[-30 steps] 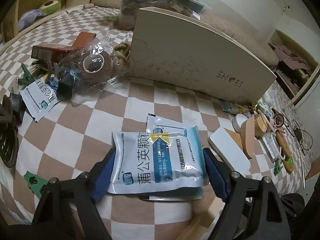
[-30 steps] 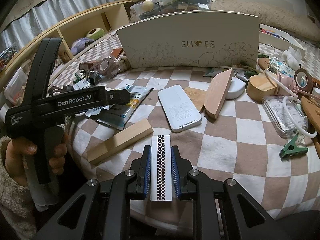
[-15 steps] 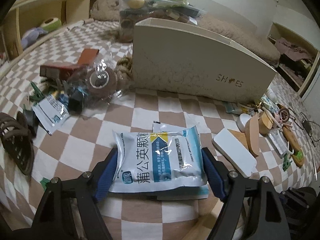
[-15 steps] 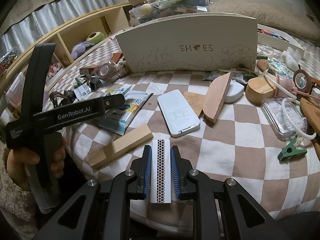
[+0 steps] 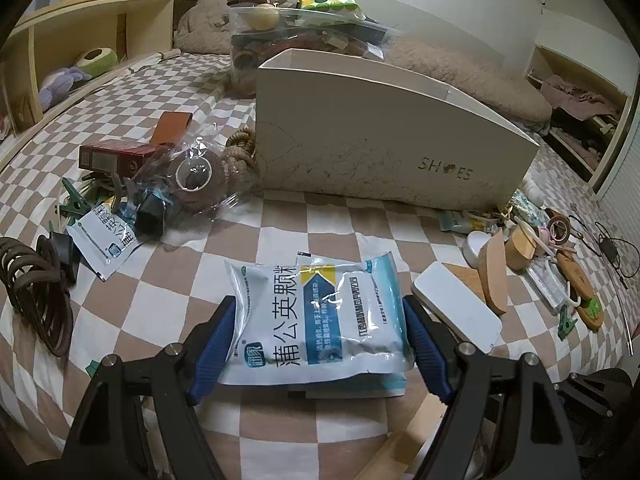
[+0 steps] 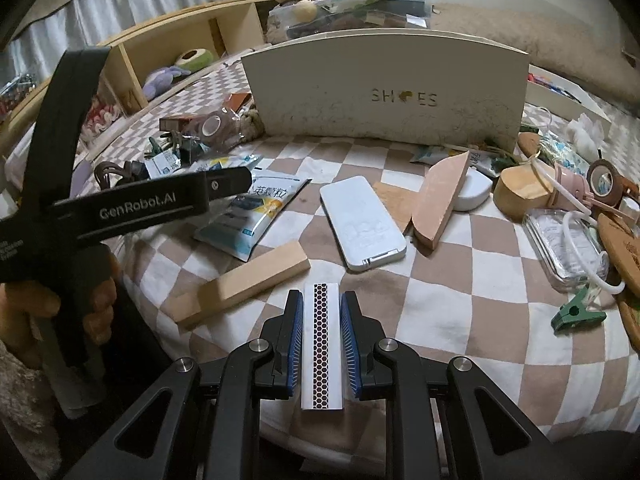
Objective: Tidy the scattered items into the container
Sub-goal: 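Lift the matchbox with right tool while left tool lifts the blue-white medicine packets, then carry the matchbox and medicine packets over the shoes box with both tools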
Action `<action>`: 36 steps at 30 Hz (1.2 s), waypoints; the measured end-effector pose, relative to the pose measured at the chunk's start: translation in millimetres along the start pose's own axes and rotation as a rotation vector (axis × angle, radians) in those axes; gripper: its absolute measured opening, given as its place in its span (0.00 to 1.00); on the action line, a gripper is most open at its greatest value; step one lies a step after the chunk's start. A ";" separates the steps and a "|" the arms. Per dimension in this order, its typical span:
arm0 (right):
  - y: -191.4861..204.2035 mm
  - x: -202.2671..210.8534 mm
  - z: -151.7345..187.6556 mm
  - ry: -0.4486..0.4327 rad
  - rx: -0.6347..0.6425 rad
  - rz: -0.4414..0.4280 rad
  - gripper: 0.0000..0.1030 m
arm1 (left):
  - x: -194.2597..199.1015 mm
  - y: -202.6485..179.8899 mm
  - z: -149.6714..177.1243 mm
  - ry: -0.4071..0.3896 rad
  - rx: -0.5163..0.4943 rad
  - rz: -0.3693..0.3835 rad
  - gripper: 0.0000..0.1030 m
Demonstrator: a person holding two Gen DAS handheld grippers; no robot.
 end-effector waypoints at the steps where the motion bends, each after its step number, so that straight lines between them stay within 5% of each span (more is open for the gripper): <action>1: -0.8 -0.4 -0.1 0.001 -0.003 -0.003 0.20 | 1.0 -0.1 -0.4 -0.002 0.000 0.001 0.78; 13: 9.0 -9.9 7.2 0.037 0.072 0.027 0.19 | 0.7 -1.4 -0.3 0.001 -0.001 0.011 0.78; 36: -12.9 32.4 -51.1 -0.139 -0.056 -0.075 0.19 | 24.8 -16.5 -31.9 -0.084 -0.041 0.059 0.78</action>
Point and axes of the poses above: each gripper's, at about its wrist camera, not at the fingertips, and x roughly against the way its jaws point, y to its left, z to its underside, the point moved 5 cm from there along -x, roughly the way its jaws point, and after that the axes turned 6 degrees about -x, right-handed, at the moved point
